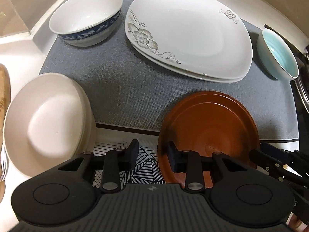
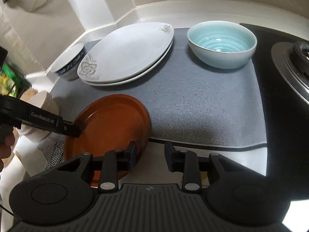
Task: Organize plates and bowls
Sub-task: 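Lift the brown plate with both grippers toward the stacked white plates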
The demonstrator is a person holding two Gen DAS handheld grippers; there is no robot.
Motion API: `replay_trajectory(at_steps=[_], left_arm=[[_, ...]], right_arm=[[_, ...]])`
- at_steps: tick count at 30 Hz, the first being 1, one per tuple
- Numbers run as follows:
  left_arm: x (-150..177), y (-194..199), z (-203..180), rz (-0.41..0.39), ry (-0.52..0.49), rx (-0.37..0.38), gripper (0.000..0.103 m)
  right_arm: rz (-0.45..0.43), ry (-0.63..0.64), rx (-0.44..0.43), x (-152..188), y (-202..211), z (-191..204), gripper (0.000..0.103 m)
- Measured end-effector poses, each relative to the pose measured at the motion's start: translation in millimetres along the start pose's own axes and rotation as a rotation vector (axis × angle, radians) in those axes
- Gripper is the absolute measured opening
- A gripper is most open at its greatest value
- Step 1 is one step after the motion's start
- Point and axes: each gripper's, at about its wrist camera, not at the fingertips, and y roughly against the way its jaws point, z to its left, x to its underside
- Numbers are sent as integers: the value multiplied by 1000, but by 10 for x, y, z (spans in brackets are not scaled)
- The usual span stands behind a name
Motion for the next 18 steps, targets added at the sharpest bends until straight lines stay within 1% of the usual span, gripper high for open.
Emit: replay_trajectory(at_steps=[2, 4, 5, 6, 10, 14, 15, 16, 18], left_arm=[[64, 59, 1, 15, 17, -4, 34], [100, 83, -18, 67, 63, 44, 34], [120, 92, -46, 90, 70, 65, 34], [141, 103, -83, 102, 65, 70, 34], [179, 104, -205, 101, 22, 29, 34], [132, 95, -175, 113, 61, 40, 34], [122, 101, -163, 111, 64, 39, 33], [117, 110, -161, 102, 57, 27, 26], [109, 104, -172, 94, 30, 9, 24]], right_arm=[[8, 25, -27, 4, -14, 11, 33], [6, 65, -30, 5, -28, 36, 33], [6, 78, -31, -2, -33, 50, 33], [4, 88, -34, -9, -37, 54, 33], [0, 96, -56, -23, -39, 17, 32], [-6, 91, -75, -23, -22, -40, 25], [-8, 88, -81, -14, -14, -58, 25], [-10, 86, -88, -15, -12, -70, 25], [-11, 89, -96, -29, -27, -73, 25]])
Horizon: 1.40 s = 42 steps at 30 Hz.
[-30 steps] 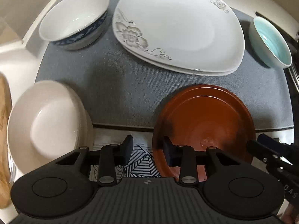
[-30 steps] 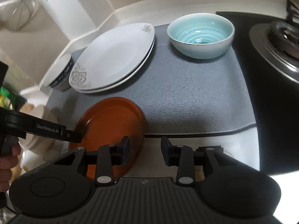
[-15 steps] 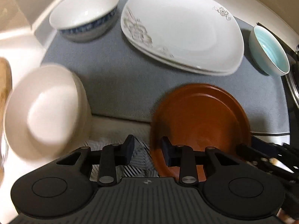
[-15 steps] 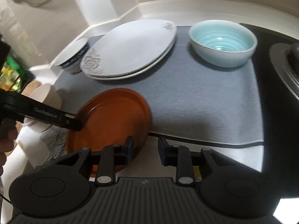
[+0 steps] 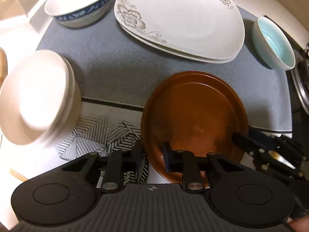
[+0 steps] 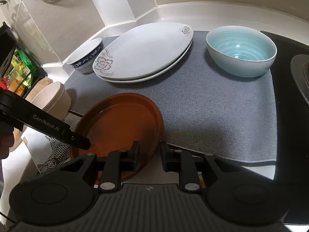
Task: Organize plates and bowls
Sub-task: 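Lift the brown plate with both grippers toward the stacked white plates, then lower the brown plate onto the stacked white plates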
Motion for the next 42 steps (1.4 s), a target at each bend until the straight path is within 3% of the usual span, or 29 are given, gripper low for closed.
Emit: replay_trajectory(at_steps=[6, 9, 12, 16, 28, 36, 42], left_arm=[[35, 37, 12, -22, -5, 17, 22], [118, 157, 143, -20, 25, 44, 15], [174, 247, 189, -32, 47, 55, 12], [209, 433, 224, -42, 76, 99, 12], [275, 798, 244, -100, 70, 104, 12], [64, 869, 221, -136, 68, 151, 12], [-276, 805, 316, -172, 84, 177, 13]], right_arm=[[3, 5, 6, 0, 4, 27, 25], [34, -10, 21, -28, 23, 44, 25], [50, -10, 11, -32, 43, 16, 18], [40, -29, 4, -51, 127, -39, 18], [-7, -50, -33, -106, 344, -11, 17], [-75, -50, -28, -398, 479, -10, 17], [-100, -106, -29, -700, 302, -71, 17]])
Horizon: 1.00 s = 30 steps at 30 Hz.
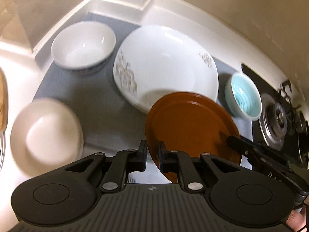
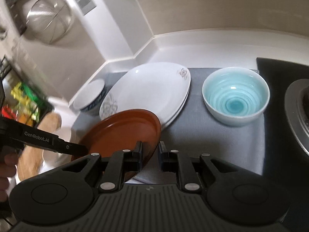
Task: Organize plates and bowls
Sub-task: 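Lower the brown plate onto the stacked white plates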
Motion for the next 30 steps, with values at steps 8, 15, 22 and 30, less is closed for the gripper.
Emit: replay_trajectory(at_steps=[8, 15, 22, 30], left_arm=[[-419, -268, 129, -32, -17, -28, 13], [-637, -416, 216, -30, -38, -22, 13], [-830, -612, 270, -17, -107, -18, 13], [-931, -747, 225, -71, -183, -49, 10]], right_arm=[[12, -19, 38, -323, -433, 50, 16], [14, 9, 108, -428, -777, 125, 15], [-40, 57, 179, -486, -1000, 193, 15], [-25, 62, 256, -548, -1221, 234, 16]])
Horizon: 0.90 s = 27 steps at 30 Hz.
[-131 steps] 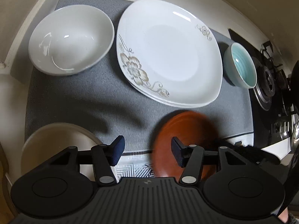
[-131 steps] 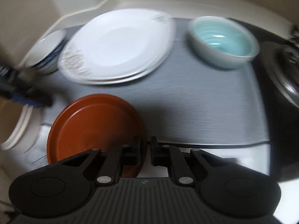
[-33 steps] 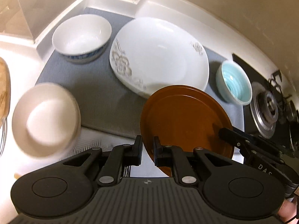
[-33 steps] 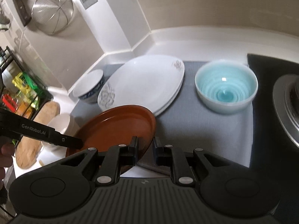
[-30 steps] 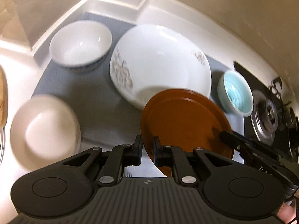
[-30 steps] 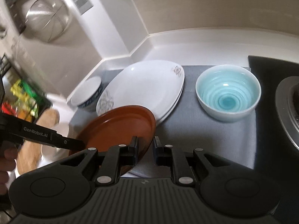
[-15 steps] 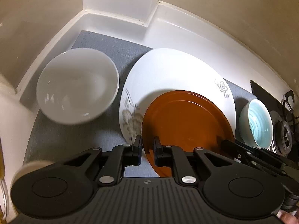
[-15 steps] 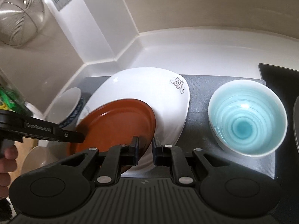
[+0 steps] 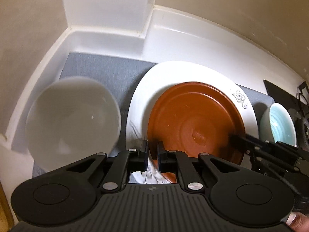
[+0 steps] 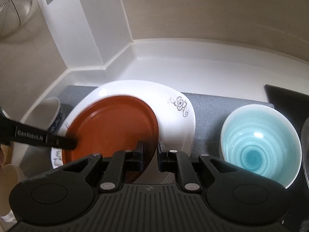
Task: Organize plates and bowls
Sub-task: 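Lower the brown plate onto the stacked white plates, then open both grippers and pull them up away from the stack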
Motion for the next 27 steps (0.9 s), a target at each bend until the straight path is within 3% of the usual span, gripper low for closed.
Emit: replay_trajectory(at_steps=[2, 4, 5, 6, 7, 9, 11, 15, 16, 17, 18, 19, 21, 23, 26, 27], left_arm=[[-10, 31, 19, 4, -6, 15, 11], [24, 159, 133, -12, 24, 67, 17], [59, 255, 211, -25, 41, 82, 24], [110, 376, 313, -41, 65, 83, 34], [169, 508, 426, -58, 94, 73, 39], [331, 796, 698, -136, 158, 63, 59], [456, 944, 974, -178, 228, 17, 67], [505, 877, 1393, -177, 329, 14, 64], [486, 815, 1444, -167, 343, 12, 61], [480, 758, 1482, -169, 350, 15, 49], [465, 689, 1522, -169, 351, 21, 34], [445, 621, 1538, -160, 354, 29, 30], [392, 507, 1557, -155, 369, 69, 28], [352, 415, 1586, -146, 388, 109, 19], [333, 298, 1622, -122, 421, 133, 18], [337, 285, 1648, -115, 433, 139, 18]], right_arm=[[0, -9, -7, 10, -22, -7, 22], [0, -22, -33, 6, 26, -3, 51], [-15, -24, -31, 11, 81, 5, 71], [-43, -26, -27, 10, 150, 13, 81], [-72, -31, -31, 7, 225, 20, 83], [-109, -58, -56, -18, 346, 47, 90], [-144, -65, -137, -41, 427, 117, 94], [-150, 8, -242, -125, 312, 541, 94], [-146, 34, -236, -151, 247, 682, 94], [-133, 56, -220, -177, 186, 801, 93], [-117, 76, -217, -219, 111, 908, 86], [-103, 89, -226, -254, 33, 994, 80], [-78, 88, -235, -322, -96, 1100, 62], [-55, 89, -253, -367, -204, 1171, 53], [-33, 124, -251, -377, -283, 1294, 48], [-12, 134, -229, -381, -325, 1327, 43]])
